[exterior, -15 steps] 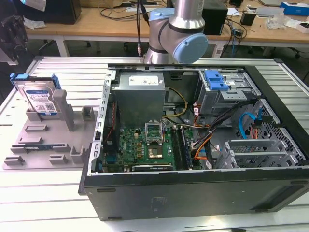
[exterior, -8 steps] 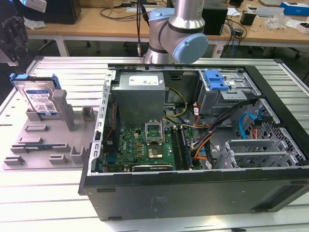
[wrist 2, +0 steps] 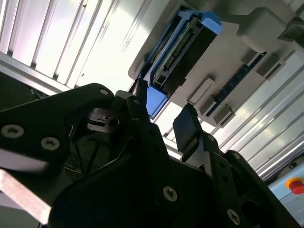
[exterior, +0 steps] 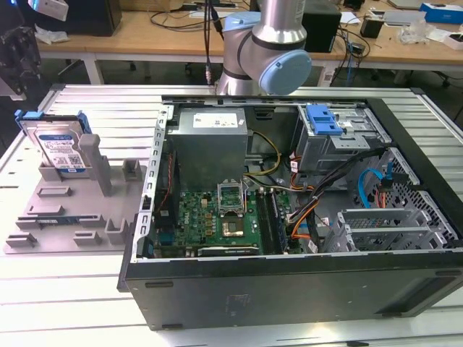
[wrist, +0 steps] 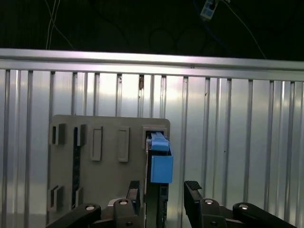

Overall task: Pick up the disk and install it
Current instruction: 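Pick up the disk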

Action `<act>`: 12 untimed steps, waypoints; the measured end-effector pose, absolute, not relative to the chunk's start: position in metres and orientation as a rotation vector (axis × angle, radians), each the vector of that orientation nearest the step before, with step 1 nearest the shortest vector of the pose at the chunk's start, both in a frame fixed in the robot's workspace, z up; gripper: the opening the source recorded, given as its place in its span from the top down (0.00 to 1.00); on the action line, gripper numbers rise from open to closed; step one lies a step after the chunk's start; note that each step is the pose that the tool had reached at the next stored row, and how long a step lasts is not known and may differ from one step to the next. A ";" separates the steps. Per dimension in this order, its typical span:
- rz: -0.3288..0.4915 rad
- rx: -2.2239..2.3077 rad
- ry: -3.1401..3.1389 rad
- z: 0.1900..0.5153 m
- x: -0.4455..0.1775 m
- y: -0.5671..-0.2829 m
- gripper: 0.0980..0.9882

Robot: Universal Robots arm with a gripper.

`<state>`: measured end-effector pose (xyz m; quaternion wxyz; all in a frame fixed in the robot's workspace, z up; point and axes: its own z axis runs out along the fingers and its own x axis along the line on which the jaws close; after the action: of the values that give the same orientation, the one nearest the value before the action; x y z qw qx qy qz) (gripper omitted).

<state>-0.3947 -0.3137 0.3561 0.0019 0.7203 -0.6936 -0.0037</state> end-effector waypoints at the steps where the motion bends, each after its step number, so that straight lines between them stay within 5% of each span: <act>1: -0.012 2.259 -2.178 0.355 -0.395 -0.314 0.55; 12: -0.015 2.246 -2.188 0.343 -0.400 -0.314 0.55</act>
<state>-0.3996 -0.3137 0.3427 0.0029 0.7162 -0.6979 -0.0047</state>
